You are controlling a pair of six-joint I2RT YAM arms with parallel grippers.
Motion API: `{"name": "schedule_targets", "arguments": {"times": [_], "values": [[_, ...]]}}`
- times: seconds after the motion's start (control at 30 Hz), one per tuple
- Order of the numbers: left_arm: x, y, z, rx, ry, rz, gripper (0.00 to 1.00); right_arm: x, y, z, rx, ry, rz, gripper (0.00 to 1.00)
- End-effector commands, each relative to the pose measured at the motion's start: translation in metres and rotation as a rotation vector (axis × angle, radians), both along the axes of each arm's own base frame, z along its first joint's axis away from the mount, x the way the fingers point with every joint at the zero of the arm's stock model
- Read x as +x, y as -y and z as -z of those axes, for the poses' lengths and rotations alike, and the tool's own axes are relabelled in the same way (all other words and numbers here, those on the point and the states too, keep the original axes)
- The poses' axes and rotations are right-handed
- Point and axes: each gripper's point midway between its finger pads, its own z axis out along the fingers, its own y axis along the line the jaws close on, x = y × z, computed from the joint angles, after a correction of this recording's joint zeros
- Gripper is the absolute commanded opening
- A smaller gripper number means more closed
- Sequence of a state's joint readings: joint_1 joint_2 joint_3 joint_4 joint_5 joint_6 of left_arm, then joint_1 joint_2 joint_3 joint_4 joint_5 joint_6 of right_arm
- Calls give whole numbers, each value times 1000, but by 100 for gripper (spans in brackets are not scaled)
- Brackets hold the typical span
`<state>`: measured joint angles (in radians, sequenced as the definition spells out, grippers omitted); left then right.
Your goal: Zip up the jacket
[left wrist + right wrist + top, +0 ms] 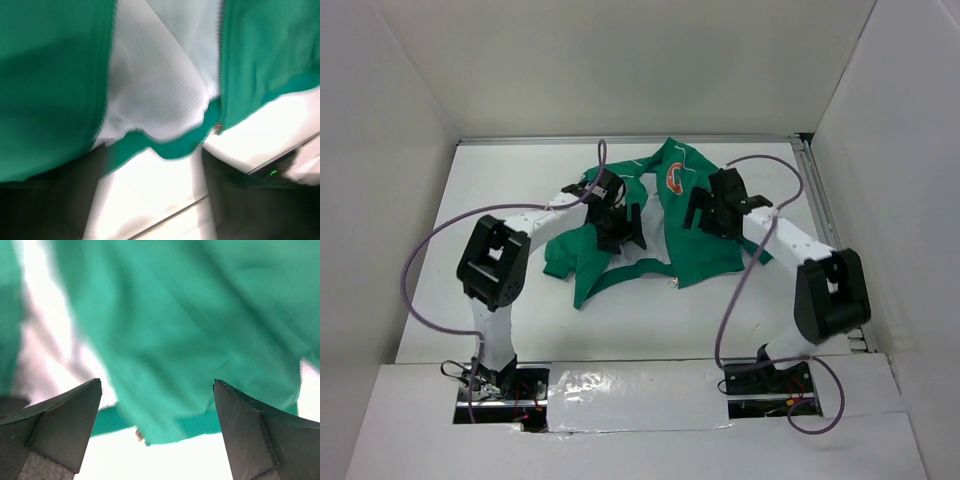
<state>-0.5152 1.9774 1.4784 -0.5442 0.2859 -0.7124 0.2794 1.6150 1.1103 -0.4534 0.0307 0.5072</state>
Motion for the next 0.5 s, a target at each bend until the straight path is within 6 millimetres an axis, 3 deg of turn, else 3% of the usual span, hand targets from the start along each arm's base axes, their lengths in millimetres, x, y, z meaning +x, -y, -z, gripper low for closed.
{"name": "schedule_targets", "arguments": {"times": [0.0,0.07,0.1,0.13,0.2,0.23,0.3,0.33,0.37,0.47], "values": [[-16,-2,-50,-59,112,44,99,-30,-20,-42,-68,138,-134,100],[-26,-11,-72,-70,156,22,99,-50,-26,-35,-73,117,-171,100],[-38,-17,-66,-60,130,7,99,-63,-25,-27,-73,94,-187,100],[-46,-23,-78,-71,148,-5,99,-77,-32,-19,-66,67,-224,100],[-65,-36,-65,-49,106,-33,99,-94,-33,-2,-80,23,-245,100],[-73,-41,-72,-56,118,-51,99,-98,-32,4,-92,10,-244,100],[-88,-58,-56,-8,77,-117,99,-104,-35,17,-98,-27,-250,99],[-91,-64,-60,-5,96,-142,99,-105,-40,21,-96,-32,-264,99],[-101,-74,-43,28,65,-176,99,-106,-43,24,-96,-42,-270,98],[-112,-102,-27,78,28,-282,99,-100,-50,37,-128,-69,-266,95]]}}
